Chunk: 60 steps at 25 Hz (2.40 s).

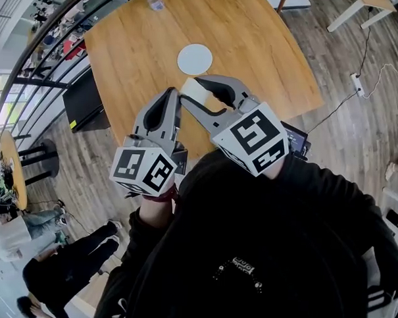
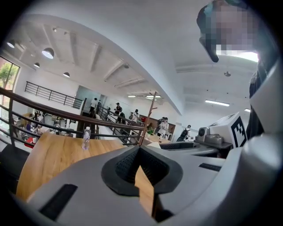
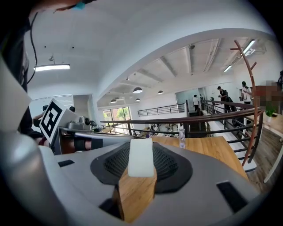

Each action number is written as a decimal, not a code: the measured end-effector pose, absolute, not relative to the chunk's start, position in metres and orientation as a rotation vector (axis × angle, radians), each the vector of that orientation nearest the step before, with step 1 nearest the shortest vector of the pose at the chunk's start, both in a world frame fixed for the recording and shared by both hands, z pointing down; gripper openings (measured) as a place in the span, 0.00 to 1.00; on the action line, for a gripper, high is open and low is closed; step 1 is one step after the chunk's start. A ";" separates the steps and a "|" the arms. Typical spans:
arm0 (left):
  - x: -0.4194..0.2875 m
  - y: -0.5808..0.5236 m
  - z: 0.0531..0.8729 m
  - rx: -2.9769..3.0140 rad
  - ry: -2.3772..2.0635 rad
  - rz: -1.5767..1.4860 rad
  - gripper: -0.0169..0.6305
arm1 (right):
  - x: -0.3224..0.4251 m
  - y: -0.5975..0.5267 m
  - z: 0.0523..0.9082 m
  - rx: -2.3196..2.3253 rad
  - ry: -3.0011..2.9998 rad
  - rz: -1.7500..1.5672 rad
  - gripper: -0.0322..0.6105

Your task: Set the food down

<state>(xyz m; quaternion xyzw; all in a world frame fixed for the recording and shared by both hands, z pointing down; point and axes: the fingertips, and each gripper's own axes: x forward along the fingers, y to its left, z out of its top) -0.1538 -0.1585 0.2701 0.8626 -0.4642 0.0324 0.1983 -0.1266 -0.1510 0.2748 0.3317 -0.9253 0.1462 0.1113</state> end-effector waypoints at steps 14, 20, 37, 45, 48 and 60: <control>-0.198 -0.177 0.273 2.478 -1.183 0.036 0.02 | -0.173 -0.166 0.273 1.084 -2.663 0.376 0.32; -0.204 -0.179 0.279 2.460 -1.159 0.021 0.02 | -0.177 -0.169 0.281 1.078 -2.628 0.362 0.32; -0.196 -0.211 0.293 2.358 -1.227 0.041 0.02 | -0.171 -0.203 0.291 0.924 -2.665 0.437 0.32; -0.206 -0.218 0.307 2.277 -1.289 0.046 0.02 | -0.174 -0.214 0.305 0.856 -2.676 0.480 0.32; -0.207 -0.219 0.311 2.261 -1.296 0.052 0.02 | -0.174 -0.218 0.311 0.840 -2.674 0.498 0.32; -0.213 -0.227 0.319 2.263 -1.317 0.107 0.02 | -0.179 -0.230 0.321 0.823 -2.668 0.469 0.32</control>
